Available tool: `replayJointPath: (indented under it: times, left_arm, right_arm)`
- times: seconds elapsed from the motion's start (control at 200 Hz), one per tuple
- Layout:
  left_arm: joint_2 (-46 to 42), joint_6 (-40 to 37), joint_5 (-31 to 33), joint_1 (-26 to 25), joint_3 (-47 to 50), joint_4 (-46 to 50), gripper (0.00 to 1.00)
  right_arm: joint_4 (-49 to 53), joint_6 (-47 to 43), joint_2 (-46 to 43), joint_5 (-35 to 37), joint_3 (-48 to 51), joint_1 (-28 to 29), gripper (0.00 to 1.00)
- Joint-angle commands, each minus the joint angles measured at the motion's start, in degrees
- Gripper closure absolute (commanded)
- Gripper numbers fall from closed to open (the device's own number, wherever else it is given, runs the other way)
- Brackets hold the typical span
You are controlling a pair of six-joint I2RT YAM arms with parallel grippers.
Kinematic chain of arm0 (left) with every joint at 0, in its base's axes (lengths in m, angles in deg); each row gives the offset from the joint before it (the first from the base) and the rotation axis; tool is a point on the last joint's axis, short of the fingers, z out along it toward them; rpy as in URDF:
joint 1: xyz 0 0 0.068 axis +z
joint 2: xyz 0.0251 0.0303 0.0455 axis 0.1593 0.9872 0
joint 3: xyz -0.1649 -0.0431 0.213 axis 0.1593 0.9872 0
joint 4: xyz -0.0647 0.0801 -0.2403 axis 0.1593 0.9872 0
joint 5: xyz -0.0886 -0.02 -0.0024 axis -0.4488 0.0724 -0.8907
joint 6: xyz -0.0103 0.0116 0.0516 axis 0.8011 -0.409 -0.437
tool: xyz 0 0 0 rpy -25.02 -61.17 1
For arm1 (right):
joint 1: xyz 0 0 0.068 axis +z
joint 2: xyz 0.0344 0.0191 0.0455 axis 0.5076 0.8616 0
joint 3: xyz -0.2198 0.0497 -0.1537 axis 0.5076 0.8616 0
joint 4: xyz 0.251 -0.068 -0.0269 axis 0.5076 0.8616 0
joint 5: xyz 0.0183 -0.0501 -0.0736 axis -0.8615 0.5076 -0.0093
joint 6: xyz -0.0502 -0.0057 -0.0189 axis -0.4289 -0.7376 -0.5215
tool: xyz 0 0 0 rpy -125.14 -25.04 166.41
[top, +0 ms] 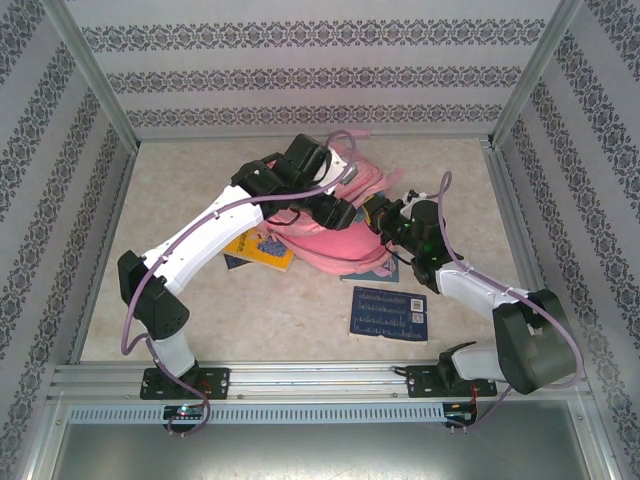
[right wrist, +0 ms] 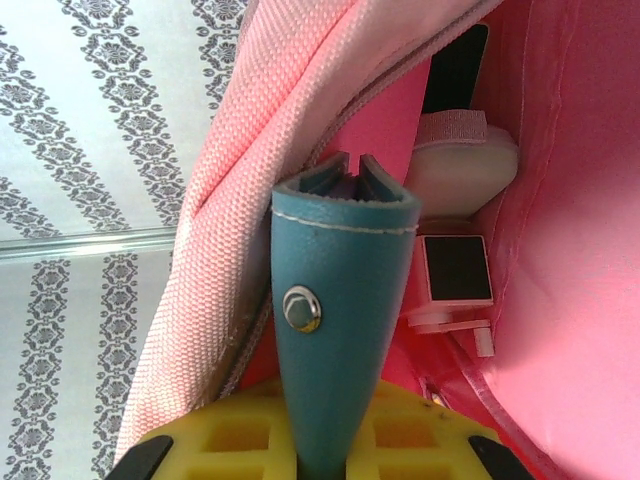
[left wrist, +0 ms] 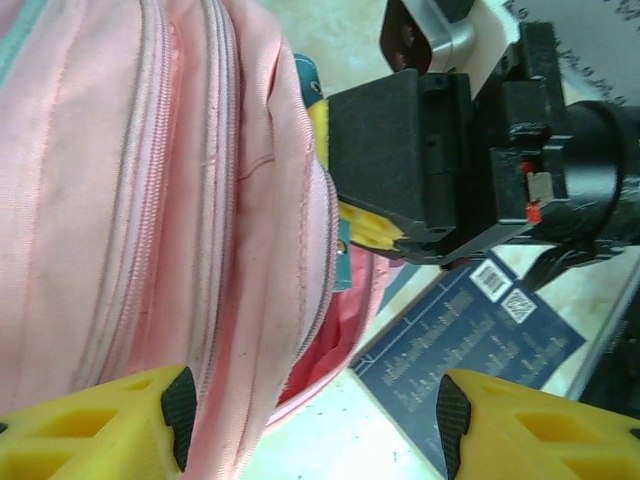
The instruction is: Pack books, pencil case, and school supplies into a backpack
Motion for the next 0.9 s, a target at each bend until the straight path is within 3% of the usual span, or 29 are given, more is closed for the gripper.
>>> replayJointPath:
  times: [0.0,0.38,0.545,0.64,0.784,0.894]
  left_arm:
    - [1.6,-3.1,6.2,-1.5,-2.6,1.7,0.34]
    - [6.6,-2.1,4.7,-2.0,-4.7,-2.0,0.35]
    - [8.8,-1.9,4.9,-1.9,-6.3,-1.8,0.42]
    - [10.4,-2.0,6.0,-1.9,-7.8,-1.3,0.58]
    - [11.1,-2.0,7.9,-1.8,-9.5,-1.5,1.00]
    - [10.1,-2.4,10.1,-1.4,-10.7,-1.8,1.00]
  right_arm:
    - [-4.6,-0.3,0.2,-0.3,-2.5,1.2,0.88]
    - [-4.3,0.0,0.4,0.3,-2.8,1.7,0.88]
    - [-4.9,0.2,1.0,0.3,-3.0,2.0,0.89]
    - [-5.1,0.2,1.2,0.3,-3.0,2.4,0.89]
    - [-3.4,-1.3,0.0,1.5,-2.3,2.5,0.89]
    - [5.7,-6.6,-3.9,5.5,-1.9,2.7,0.91]
